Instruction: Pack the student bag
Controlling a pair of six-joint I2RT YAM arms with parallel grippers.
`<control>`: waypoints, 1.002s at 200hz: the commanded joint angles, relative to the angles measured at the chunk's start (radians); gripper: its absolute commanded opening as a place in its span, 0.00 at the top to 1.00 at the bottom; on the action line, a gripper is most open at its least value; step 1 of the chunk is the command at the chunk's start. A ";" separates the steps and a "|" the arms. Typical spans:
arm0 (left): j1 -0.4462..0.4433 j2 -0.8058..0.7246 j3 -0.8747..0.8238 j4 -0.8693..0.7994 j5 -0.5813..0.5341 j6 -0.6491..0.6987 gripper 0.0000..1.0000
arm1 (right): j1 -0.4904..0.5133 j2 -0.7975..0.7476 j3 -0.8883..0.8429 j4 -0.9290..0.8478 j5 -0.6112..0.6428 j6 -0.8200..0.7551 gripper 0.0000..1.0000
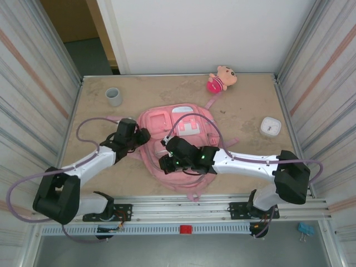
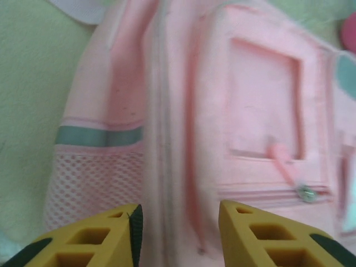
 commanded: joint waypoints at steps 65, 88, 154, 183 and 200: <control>-0.120 -0.524 -0.126 -0.273 0.080 -0.393 0.41 | -0.043 -0.024 -0.006 0.066 -0.092 0.000 1.00; -0.187 -0.543 -0.168 -0.220 0.060 -0.464 0.44 | -0.043 -0.032 -0.015 0.063 -0.089 0.000 1.00; -0.314 -0.397 -0.174 -0.095 0.063 -0.555 0.50 | -0.042 -0.041 -0.026 0.062 -0.088 0.000 1.00; -0.331 -0.377 -0.201 -0.005 0.038 -0.595 0.60 | -0.037 -0.043 -0.028 0.064 -0.091 -0.002 1.00; -0.329 -0.359 -0.189 -0.006 0.022 -0.584 0.72 | -0.031 -0.049 -0.028 0.058 -0.092 -0.007 1.00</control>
